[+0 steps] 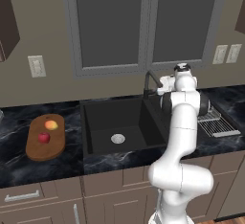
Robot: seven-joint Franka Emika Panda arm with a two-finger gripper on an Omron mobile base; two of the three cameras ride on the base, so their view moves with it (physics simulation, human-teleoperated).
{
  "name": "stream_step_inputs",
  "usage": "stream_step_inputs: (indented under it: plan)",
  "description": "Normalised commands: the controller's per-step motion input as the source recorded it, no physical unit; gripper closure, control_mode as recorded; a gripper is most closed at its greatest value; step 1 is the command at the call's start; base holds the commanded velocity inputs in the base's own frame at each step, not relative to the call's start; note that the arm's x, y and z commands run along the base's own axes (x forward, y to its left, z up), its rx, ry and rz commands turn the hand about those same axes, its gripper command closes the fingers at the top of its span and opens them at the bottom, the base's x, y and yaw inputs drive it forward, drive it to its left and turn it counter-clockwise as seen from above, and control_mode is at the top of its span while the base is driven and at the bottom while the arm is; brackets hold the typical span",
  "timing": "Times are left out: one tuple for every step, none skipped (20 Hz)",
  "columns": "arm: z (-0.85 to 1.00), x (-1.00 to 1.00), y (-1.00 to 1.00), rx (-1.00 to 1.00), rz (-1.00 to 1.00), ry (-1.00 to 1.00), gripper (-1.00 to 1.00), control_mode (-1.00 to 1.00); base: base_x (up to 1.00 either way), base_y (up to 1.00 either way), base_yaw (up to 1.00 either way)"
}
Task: Pick the mango, apple from the sink and place them on the cutting board to airdry. Then turn off the sink faucet.
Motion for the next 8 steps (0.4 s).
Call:
stream_step_inputs:
  plan:
    - [0.0,0.11,0.11,0.0,0.04,0.0,-1.0,-1.0,0.0,0.0,0.0]
    - [0.0,0.06,0.13,0.0,0.05,0.0,-1.0,-1.0,0.0,0.0,0.0]
    - [0.0,0.03,0.15,0.0,0.05,-0.01,-1.0,-1.0,0.0,0.0,0.0]
    - [0.0,0.02,0.11,0.0,0.05,-0.01,-1.0,-1.0,0.0,0.0,0.0]
    - [0.0,0.0,0.01,0.0,0.05,-0.01,-1.0,-1.0,0.0,0.0,0.0]
    - [0.0,0.0,0.0,0.0,0.05,-0.01,-1.0,-1.0,0.0,0.0,0.0]
    - [-0.04,0.0,0.0,0.0,0.05,-0.01,-1.0,-1.0,0.0,0.0,0.0]
    - [-0.08,0.0,0.0,0.0,0.05,-0.02,-1.0,-1.0,0.0,0.0,0.0]
